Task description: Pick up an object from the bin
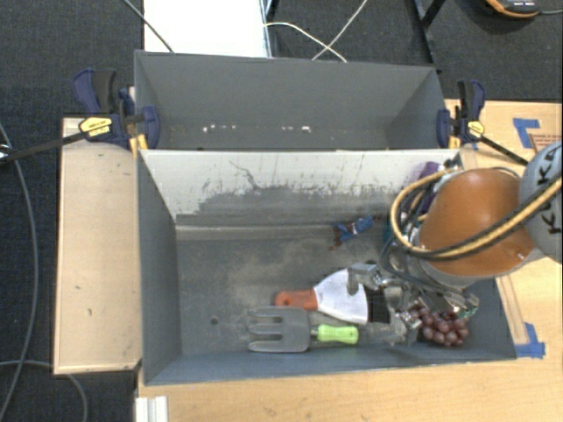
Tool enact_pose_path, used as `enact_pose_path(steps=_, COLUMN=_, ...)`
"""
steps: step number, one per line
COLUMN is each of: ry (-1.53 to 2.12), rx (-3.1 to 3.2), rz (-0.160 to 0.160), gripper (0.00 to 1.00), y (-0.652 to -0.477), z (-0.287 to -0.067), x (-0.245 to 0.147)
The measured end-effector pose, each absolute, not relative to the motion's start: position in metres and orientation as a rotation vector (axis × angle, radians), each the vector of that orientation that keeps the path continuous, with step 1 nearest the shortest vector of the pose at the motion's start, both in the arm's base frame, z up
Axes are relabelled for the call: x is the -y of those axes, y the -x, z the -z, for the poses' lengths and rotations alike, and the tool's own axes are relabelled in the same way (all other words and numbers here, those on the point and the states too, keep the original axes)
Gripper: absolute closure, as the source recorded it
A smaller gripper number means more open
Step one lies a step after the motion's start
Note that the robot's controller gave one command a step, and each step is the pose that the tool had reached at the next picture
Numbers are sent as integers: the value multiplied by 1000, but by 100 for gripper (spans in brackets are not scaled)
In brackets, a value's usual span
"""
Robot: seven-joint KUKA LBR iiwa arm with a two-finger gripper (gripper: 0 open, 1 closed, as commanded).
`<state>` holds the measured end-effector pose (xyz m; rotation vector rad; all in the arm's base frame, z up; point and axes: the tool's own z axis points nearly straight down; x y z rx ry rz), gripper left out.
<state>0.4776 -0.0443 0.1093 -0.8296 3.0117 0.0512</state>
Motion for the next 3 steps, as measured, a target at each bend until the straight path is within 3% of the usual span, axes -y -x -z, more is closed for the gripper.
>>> enact_pose_path(steps=2, ry=1112, rx=-2910, rz=-37, gripper=0, y=-483, z=-117, x=65)
enact_pose_path(steps=3, ry=1898, rx=-2453, rz=-16, gripper=0, y=-496, z=-95, x=68)
